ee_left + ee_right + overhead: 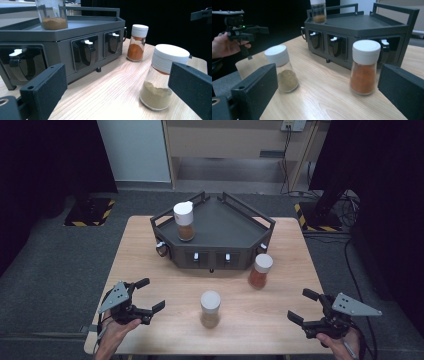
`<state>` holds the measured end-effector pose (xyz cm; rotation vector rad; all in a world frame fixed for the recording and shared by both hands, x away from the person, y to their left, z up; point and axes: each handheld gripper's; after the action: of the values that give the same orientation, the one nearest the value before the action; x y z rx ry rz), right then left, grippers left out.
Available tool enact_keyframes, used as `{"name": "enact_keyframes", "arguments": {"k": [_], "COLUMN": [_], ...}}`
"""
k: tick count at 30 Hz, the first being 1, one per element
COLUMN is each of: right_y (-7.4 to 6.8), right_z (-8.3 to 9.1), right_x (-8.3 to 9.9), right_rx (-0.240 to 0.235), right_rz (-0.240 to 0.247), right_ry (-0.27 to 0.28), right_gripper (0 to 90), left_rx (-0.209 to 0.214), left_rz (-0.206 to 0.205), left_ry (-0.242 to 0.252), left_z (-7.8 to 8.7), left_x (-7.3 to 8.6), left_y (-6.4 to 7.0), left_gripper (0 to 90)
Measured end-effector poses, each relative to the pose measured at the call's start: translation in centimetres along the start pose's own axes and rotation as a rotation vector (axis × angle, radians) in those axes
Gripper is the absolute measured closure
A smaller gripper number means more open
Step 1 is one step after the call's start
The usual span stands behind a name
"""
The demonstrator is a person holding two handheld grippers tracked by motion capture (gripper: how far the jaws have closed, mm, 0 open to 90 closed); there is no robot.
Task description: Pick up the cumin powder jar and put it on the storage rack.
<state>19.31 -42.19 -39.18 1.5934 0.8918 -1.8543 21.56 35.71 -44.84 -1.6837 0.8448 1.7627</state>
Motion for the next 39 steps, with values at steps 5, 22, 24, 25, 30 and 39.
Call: {"name": "enact_keyframes", "arguments": {"k": [5,22,24,25,30,39], "right_y": [0.0,0.5,0.5,0.6,0.5,0.2], "right_z": [-0.5,-2.6,-3.0,-3.2,-4.3,-7.1], "right_x": [-0.7,-3.1,-3.4,-3.5,-4.1,-5.2], "right_rx": [-0.014,-0.080,-0.089,-0.093,-0.121,-0.181], "right_rz": [0.013,0.041,0.040,0.043,0.048,0.070], "right_ry": [0.000,-0.001,-0.001,-0.001,-0.003,-0.029], "right_gripper": [3.7,4.2,4.2,4.2,4.2,4.2], "left_rx": [0.002,0.002,0.002,0.002,0.005,0.011], "left_rz": [0.001,-0.001,-0.002,-0.003,-0.007,-0.013], "left_ry": [-0.001,-0.008,-0.010,-0.010,-0.014,-0.022], "left_z": [0.0,-0.1,-0.1,-0.1,-0.2,-0.3], "left_x": [0.0,0.0,-0.1,-0.1,-0.1,-0.2], "left_y": [0.0,0.0,0.0,0.0,0.0,0.1], "left_gripper": [0.8,0.4,0.4,0.4,0.4,0.4]}}
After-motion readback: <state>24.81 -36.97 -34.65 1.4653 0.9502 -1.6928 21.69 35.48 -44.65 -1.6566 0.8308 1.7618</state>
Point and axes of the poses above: each handheld gripper's, and its own axes: z roughly backward along the jaws, x roughly out of its underside, y roughly to its right, and after that the axes turned 8 degrees about y, right-handed
